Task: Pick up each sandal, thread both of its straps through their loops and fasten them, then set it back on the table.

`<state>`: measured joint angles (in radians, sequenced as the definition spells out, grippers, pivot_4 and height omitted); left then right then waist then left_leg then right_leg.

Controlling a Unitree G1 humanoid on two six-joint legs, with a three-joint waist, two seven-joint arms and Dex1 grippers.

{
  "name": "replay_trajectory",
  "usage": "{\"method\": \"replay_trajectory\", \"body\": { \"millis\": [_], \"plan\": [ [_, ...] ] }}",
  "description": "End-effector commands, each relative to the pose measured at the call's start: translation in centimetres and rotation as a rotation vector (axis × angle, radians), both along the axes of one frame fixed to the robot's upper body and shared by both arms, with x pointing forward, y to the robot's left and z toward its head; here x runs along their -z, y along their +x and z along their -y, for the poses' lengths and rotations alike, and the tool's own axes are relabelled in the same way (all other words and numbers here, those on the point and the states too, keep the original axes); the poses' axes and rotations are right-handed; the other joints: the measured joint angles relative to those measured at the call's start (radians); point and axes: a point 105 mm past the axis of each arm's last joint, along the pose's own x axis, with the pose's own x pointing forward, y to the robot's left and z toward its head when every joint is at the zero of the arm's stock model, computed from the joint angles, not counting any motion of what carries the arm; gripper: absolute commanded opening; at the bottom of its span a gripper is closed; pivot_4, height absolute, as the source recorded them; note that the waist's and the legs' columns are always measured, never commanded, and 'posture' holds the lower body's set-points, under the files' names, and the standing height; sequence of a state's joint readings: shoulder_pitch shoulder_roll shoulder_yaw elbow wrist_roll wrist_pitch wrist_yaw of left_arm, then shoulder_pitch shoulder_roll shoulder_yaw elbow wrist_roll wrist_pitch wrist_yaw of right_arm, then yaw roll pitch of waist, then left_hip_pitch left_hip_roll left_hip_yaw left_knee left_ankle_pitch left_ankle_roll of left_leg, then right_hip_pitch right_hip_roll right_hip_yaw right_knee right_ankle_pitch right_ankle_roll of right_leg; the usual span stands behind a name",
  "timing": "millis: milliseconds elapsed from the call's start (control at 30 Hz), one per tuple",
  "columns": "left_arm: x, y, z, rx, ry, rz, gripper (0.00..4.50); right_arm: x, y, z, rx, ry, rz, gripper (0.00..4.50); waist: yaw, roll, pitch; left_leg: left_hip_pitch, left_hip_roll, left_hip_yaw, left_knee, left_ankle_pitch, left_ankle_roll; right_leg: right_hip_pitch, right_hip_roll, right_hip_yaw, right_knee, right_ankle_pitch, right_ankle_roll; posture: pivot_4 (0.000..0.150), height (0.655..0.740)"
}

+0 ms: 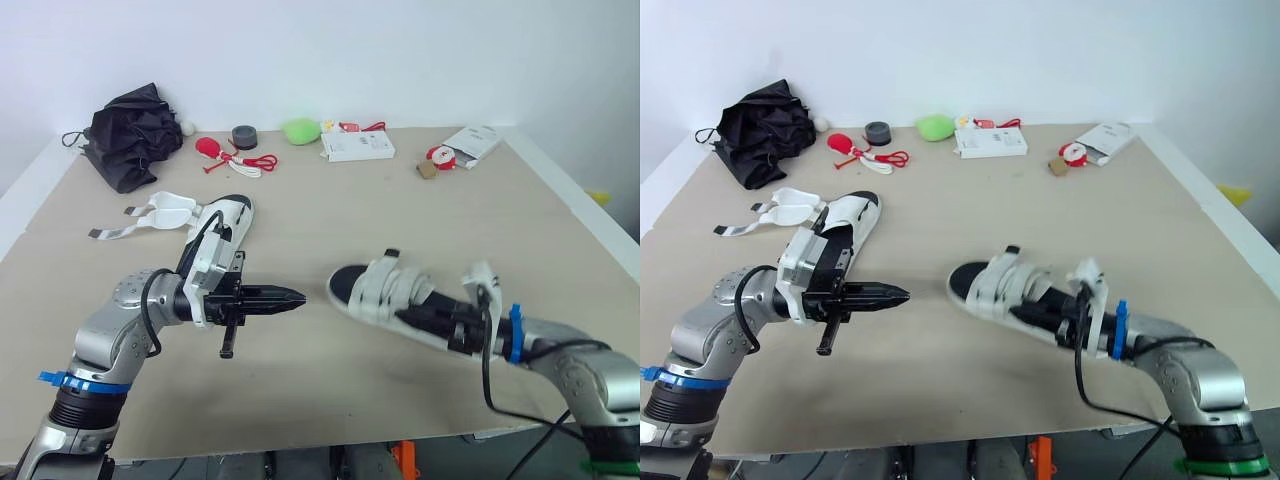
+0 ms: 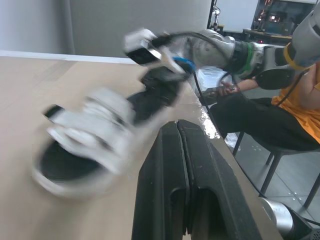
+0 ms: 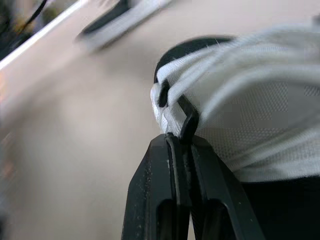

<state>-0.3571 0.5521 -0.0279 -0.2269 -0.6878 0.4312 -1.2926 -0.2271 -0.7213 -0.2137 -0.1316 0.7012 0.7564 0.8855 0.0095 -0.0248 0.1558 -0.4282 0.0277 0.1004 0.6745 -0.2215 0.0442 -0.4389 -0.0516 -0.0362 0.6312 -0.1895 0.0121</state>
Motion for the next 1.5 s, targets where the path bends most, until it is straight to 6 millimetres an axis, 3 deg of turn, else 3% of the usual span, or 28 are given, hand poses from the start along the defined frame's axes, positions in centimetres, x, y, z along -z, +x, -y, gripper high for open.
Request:
{"method": "replay_trajectory", "body": {
  "millis": [33, 133, 233, 433, 633, 767, 800, 833, 933, 967, 1267, 1333, 1400, 1500],
  "plan": [
    [-0.9, -0.2, 0.2, -0.005, -0.028, 0.051, 0.0, -3.7, 3.1, 4.0, 0.244, -0.036, 0.124, 0.02, 0.0, 0.0, 0.0, 0.0, 0.0, 0.0, 0.0, 0.0, 0.0, 0.0, 0.0, 0.0, 0.0, 0.0, 0.0, 0.15, 0.74],
    [-1.3, 0.8, 0.3, -0.074, -0.069, 0.064, 0.0, -3.3, 6.7, 7.7, 0.522, -0.115, 0.078, 0.02, 0.0, 0.0, 0.0, -0.001, -0.001, 0.0, -0.001, 0.0, 0.0, -0.001, 0.0, 0.001, 0.0, 0.0, -0.001, 0.15, 0.74],
    [-0.9, 1.6, 0.6, -0.125, -0.056, 0.074, 0.0, -2.2, 8.8, 9.6, 0.692, -0.194, 0.038, 0.02, 0.001, 0.0, 0.0, -0.003, -0.002, 0.0, -0.001, 0.0, 0.0, -0.002, 0.0, 0.002, 0.0, 0.0, -0.002, 0.15, 0.74],
    [-0.3, 3.0, 1.8, -0.22, -0.062, 0.063, 0.0, -1.1, 11.1, 10.5, 0.841, -0.202, -0.003, 0.02, -0.004, 0.0, 0.0, -0.002, -0.003, 0.001, -0.004, -0.001, 0.0, -0.002, 0.001, 0.003, 0.0, 0.002, 0.001, 0.15, 0.74],
    [-1.0, 4.5, 2.7, -0.312, -0.132, 0.035, 0.0, -0.9, 12.1, 10.0, 0.863, -0.178, 0.003, 0.02, -0.004, 0.0, 0.0, -0.001, -0.003, 0.002, -0.002, 0.002, 0.002, -0.001, 0.0, 0.004, -0.001, 0.003, 0.003, 0.15, 0.74],
    [-0.6, 4.6, 2.8, -0.326, -0.129, 0.029, 0.0, -0.8, 12.2, 9.0, 0.819, -0.137, 0.003, 1.58, -0.004, 0.0, 0.0, -0.001, -0.003, 0.003, -0.002, 0.003, 0.003, 0.0, 0.0, 0.006, -0.001, 0.005, 0.003, 0.15, 0.74],
    [-0.4, 4.7, 2.8, -0.334, -0.125, 0.029, 0.0, -0.8, 12.1, 8.9, 0.813, -0.134, 0.004, 1.78, -0.004, 0.0, 0.0, -0.001, -0.003, 0.004, -0.002, 0.003, 0.003, -0.001, 0.0, 0.006, -0.001, 0.005, 0.003, 0.15, 0.74],
    [-0.3, 4.8, 2.8, -0.344, -0.123, 0.026, 0.0, -1.0, 12.1, 8.7, 0.803, -0.119, 0.008, 2.45, -0.004, 0.0, 0.0, 0.0, -0.003, 0.004, -0.002, 0.003, 0.003, -0.001, 0.001, 0.006, -0.001, 0.005, 0.003, 0.15, 0.74],
    [0.2, 5.3, 2.8, -0.37, -0.123, 0.004, 0.0, -2.6, 11.3, 8.8, 0.778, -0.107, 0.091, 3.76, -0.004, 0.0, 0.0, -0.001, -0.002, 0.003, -0.003, 0.003, 0.003, -0.001, 0.001, 0.006, -0.001, 0.005, 0.003, 0.15, 0.74],
    [0.3, 5.4, 2.8, -0.37, -0.123, 0.001, 0.0, -3.1, 11.0, 9.0, 0.767, -0.093, 0.114, 3.87, -0.004, 0.0, 0.0, -0.001, -0.002, 0.003, -0.003, 0.003, 0.003, -0.001, 0.001, 0.006, -0.001, 0.005, 0.003, 0.15, 0.74],
    [-0.7, 6.2, 1.2, -0.435, -0.203, -0.074, 0.0, -6.3, 5.2, 8.8, 0.559, -0.019, 0.21, 3.87, -0.001, 0.001, 0.0, -0.003, -0.003, 0.001, -0.004, 0.002, 0.002, -0.002, 0.0, 0.003, -0.002, 0.005, 0.005, 0.15, 0.74],
    [-0.7, 6.3, 0.4, -0.461, -0.207, -0.091, 0.0, -6.8, 2.6, 6.7, 0.395, 0.023, 0.22, 3.87, -0.001, 0.001, 0.0, -0.002, -0.002, 0.001, -0.004, 0.002, 0.002, -0.002, 0.0, 0.003, -0.002, 0.005, 0.005, 0.15, 0.74],
    [-0.8, 6.7, -0.8, -0.523, -0.226, -0.13, 0.0, -5.9, -1.3, 2.1, 0.118, 0.027, 0.196, 3.87, -0.002, 0.001, 0.0, -0.001, -0.001, 0.001, -0.004, 0.002, 0.002, -0.002, 0.002, 0.003, -0.001, 0.005, 0.004, 0.15, 0.74],
    [-0.5, 7.2, -1.9, -0.602, -0.222, -0.152, 0.0, -4.0, -2.8, -1.4, -0.023, 0.013, 0.149, 3.87, -0.008, -0.001, 0.0, 0.001, 0.004, -0.003, -0.004, 0.0, 0.0, 0.001, 0.002, 0.002, -0.001, 0.001, 0.003, 0.15, 0.74]
  ]
}}
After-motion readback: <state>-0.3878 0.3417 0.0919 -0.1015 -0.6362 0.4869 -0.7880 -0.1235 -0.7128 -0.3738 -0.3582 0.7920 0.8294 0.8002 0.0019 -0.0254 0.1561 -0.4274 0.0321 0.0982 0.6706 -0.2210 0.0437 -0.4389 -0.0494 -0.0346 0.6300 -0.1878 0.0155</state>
